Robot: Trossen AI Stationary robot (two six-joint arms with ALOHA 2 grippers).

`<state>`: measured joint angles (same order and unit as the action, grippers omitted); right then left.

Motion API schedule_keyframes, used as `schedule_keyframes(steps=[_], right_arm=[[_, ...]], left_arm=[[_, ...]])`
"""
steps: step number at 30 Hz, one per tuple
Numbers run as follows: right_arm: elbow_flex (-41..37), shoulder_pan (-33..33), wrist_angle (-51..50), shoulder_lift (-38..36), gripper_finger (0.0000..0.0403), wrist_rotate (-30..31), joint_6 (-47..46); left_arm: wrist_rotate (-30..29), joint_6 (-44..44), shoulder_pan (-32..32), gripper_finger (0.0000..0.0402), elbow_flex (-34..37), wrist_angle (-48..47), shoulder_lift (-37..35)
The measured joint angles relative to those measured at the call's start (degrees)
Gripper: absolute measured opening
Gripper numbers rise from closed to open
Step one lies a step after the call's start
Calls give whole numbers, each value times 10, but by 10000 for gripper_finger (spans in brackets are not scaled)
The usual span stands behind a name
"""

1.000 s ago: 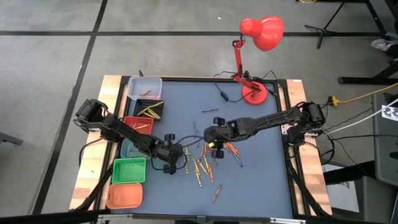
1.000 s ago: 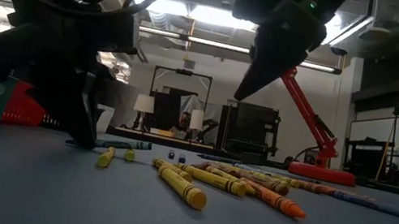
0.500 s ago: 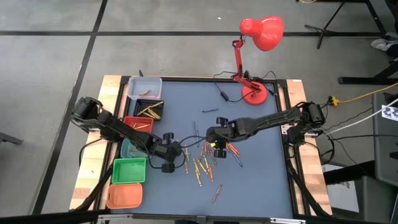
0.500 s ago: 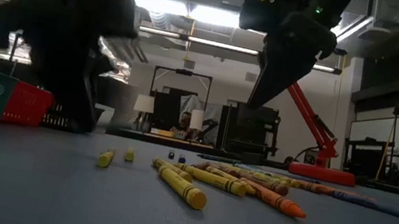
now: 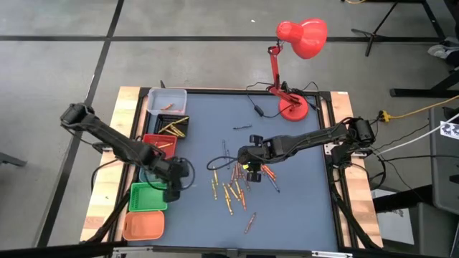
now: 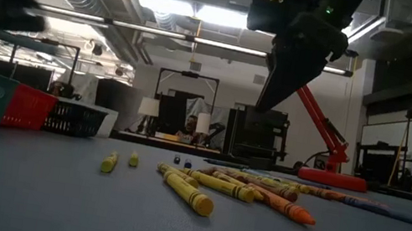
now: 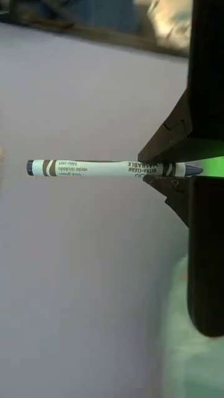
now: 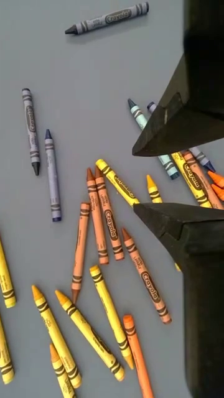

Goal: Sort crayons
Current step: Put the blue crayon into the green bin, then put the violet crayon into the light orange bin

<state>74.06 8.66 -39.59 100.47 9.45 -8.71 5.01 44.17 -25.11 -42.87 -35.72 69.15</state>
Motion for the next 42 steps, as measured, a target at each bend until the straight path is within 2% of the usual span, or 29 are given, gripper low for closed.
schedule_keyframes(steps=[4, 10, 16, 21, 25, 33, 37, 42], right_arm=[[0, 0, 0, 0, 129, 0, 0], [0, 0, -12, 0, 129, 0, 0], [0, 0, -20, 0, 129, -20, -1], [0, 0, -29, 0, 129, -50, -1], [0, 9, -35, 0, 129, -50, -6], [0, 51, -54, 0, 129, -50, -16], [0, 61, -56, 0, 129, -5, -47], [0, 48, -55, 0, 129, 64, -67]], left_arm=[[44, 84, -41, 5, 0, -65, -28], [108, 238, -114, 5, 0, -161, -32], [102, 338, -167, 5, 0, -200, -32], [82, 376, -187, 5, 0, -206, -32], [63, 408, -192, 12, 0, -207, -32], [61, 427, -192, 66, 0, -207, -32], [47, 427, -192, 86, 0, -206, -32], [14, 427, -192, 91, 0, -200, -32]])
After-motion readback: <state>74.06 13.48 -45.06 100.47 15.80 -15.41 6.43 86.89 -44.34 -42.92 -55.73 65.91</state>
